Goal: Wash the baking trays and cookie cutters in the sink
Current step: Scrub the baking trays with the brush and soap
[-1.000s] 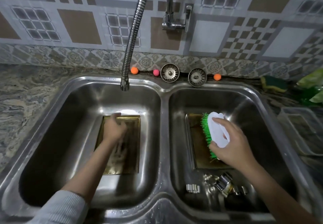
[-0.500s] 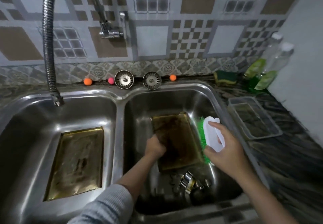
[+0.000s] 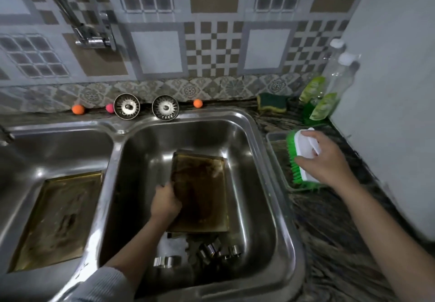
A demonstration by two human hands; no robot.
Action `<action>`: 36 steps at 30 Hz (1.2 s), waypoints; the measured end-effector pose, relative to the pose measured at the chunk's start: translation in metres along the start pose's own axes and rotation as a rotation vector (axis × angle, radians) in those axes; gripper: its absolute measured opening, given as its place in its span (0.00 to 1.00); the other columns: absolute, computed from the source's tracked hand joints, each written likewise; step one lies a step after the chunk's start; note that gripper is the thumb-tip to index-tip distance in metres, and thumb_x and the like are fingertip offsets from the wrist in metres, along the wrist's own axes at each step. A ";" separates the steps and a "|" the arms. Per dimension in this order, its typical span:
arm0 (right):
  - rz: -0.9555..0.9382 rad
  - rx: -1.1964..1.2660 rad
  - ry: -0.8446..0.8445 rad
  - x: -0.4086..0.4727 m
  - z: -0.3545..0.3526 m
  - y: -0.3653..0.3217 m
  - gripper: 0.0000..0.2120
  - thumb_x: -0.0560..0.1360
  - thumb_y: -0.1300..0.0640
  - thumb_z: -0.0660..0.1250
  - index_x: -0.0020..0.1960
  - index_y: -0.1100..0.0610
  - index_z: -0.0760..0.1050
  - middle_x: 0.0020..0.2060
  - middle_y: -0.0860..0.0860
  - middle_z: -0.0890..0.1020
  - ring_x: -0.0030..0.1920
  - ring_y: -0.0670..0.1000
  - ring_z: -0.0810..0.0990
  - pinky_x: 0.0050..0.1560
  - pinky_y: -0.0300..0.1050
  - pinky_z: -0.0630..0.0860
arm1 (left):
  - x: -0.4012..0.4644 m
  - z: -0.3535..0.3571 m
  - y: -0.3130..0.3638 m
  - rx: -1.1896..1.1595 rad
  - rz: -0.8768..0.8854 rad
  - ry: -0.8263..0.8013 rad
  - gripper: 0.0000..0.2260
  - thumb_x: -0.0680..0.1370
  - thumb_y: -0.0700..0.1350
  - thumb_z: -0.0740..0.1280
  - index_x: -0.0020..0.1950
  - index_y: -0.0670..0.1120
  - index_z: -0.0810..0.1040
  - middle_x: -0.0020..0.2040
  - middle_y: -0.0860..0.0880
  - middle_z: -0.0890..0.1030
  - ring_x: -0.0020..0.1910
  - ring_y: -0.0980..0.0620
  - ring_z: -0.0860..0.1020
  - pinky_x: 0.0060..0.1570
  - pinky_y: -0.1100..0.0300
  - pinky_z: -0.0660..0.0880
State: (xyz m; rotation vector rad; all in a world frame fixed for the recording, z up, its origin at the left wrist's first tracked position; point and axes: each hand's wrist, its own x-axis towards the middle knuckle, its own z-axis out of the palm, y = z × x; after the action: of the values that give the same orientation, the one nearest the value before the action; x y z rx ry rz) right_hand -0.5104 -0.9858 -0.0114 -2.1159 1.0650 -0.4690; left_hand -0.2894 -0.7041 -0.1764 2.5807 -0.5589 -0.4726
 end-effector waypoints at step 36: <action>0.015 -0.311 -0.145 0.030 0.028 0.021 0.33 0.67 0.51 0.74 0.69 0.44 0.67 0.67 0.53 0.73 0.63 0.59 0.74 0.51 0.54 0.76 | 0.009 -0.004 0.006 0.019 -0.160 -0.064 0.15 0.74 0.37 0.66 0.58 0.40 0.65 0.54 0.39 0.76 0.54 0.39 0.78 0.46 0.51 0.75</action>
State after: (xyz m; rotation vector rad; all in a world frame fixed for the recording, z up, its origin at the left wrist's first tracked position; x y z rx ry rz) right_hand -0.4874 -1.0067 -0.0451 -2.3688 1.1266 -0.1446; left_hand -0.2820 -0.7114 -0.1721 2.6481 -0.3808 -0.6073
